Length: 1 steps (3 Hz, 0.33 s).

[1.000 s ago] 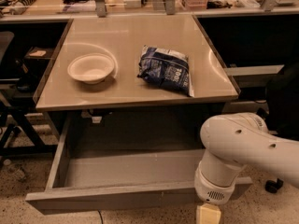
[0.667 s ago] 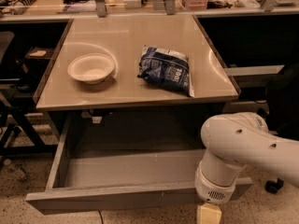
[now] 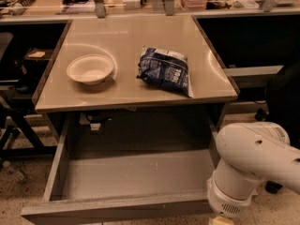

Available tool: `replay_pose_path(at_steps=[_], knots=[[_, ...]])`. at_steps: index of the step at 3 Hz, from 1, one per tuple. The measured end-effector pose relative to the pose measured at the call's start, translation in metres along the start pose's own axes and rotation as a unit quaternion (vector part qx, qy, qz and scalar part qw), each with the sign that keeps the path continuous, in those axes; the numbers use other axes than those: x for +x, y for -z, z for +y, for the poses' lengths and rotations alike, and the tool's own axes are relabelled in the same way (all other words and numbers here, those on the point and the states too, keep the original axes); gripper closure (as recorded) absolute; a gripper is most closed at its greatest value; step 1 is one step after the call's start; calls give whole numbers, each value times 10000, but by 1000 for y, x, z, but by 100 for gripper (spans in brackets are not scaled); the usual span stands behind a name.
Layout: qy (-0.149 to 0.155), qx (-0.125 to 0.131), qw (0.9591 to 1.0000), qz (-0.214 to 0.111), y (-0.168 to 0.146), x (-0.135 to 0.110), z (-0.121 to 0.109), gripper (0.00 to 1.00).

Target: Open top drawer

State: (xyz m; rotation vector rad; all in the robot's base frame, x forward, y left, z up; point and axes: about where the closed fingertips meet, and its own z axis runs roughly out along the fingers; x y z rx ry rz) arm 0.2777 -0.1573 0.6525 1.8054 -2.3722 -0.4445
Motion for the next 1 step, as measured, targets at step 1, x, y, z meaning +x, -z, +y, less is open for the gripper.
replay_pose_path(at_steps=[1], knots=[[0,0,10000,0,0,0,0,0]])
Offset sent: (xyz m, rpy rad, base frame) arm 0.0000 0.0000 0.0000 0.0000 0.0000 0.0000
